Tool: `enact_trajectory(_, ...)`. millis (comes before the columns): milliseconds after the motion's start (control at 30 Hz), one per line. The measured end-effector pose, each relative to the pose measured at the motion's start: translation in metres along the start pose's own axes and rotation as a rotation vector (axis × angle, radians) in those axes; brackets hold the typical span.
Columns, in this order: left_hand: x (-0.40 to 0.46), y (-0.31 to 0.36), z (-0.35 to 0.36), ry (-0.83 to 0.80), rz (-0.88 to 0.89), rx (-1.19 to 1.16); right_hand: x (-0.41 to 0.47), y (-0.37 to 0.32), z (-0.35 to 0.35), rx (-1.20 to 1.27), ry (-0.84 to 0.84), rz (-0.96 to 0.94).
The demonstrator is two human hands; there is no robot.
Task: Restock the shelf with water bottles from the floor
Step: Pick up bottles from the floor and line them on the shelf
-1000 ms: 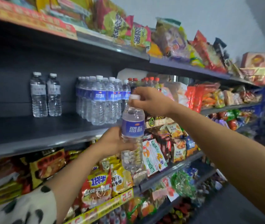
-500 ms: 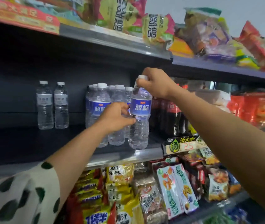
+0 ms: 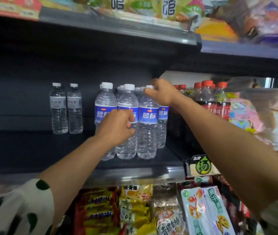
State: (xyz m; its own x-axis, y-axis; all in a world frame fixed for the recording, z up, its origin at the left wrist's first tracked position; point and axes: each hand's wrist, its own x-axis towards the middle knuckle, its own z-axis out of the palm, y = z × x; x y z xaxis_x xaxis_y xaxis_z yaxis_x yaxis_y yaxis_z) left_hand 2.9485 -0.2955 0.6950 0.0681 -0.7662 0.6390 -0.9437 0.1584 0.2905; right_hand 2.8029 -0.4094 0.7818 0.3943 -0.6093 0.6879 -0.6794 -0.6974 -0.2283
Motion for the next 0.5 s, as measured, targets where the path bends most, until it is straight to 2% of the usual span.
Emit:
enact_trajectory(367,-0.004,0.005,-0.004,-0.038,-0.003,0.037,-0.011,-0.009,-0.01,0.093,-0.041,0.04)
enact_trajectory(500,-0.012,0.006,-0.01,-0.057,0.009,0.001,-0.032,-0.018,-0.019,0.034,-0.029,0.07)
